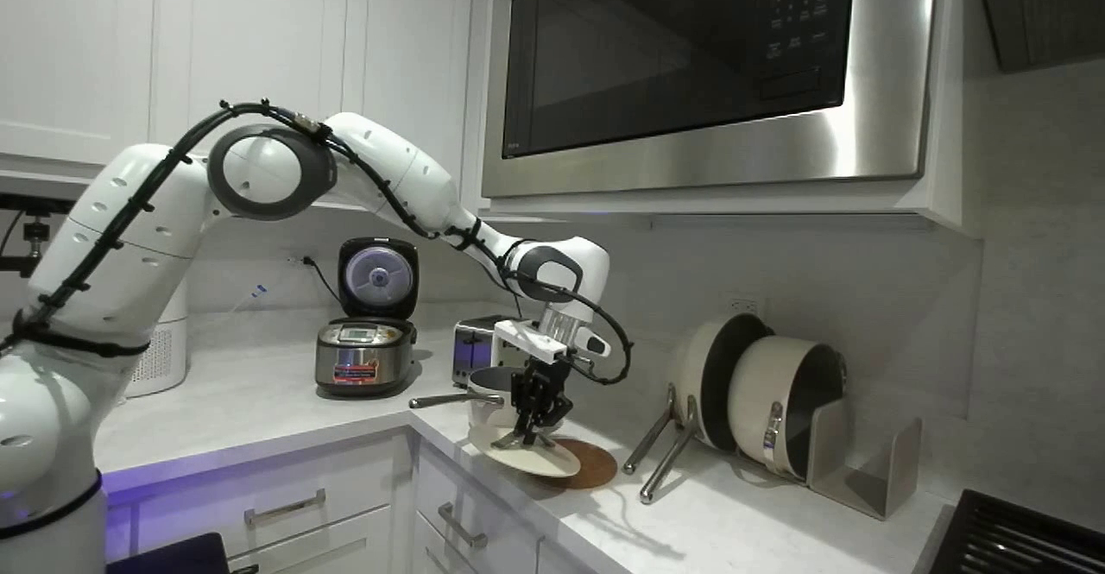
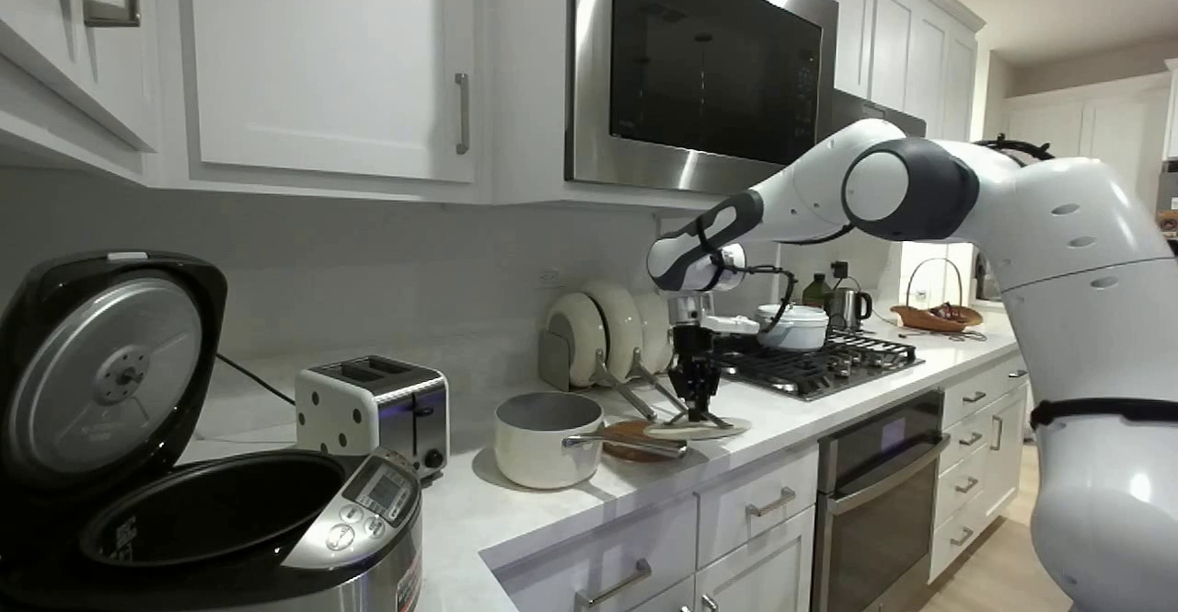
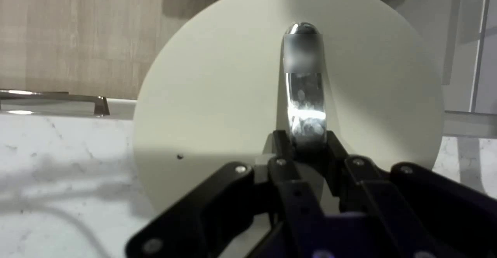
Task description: Remove the lid from the countertop and place it on the white pot
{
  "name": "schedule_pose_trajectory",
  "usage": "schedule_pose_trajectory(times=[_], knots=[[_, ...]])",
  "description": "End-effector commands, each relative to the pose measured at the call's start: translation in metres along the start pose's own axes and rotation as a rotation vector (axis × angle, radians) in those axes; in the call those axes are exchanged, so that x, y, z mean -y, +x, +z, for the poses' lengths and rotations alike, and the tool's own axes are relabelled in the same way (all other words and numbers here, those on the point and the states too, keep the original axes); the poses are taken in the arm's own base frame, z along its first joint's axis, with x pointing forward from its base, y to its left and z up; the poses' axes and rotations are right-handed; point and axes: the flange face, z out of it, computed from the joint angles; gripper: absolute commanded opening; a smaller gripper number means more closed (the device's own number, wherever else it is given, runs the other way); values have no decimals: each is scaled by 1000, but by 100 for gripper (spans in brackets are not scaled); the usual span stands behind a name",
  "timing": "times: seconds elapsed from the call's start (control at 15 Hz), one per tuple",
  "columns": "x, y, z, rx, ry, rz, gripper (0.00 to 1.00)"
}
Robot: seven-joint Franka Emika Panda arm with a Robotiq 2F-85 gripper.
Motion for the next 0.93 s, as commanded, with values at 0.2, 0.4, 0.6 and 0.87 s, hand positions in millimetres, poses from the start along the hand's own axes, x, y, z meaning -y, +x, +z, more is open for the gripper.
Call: schedule_pose_trajectory(times=[0.2,0.4,0.6,0.87], knots=[[27,-67,-2,7,24,55,6],[50,-88,3,3,28,76,6],[75,-107,12,2,25,91,6],[108,-132,27,-24,5,102,6]])
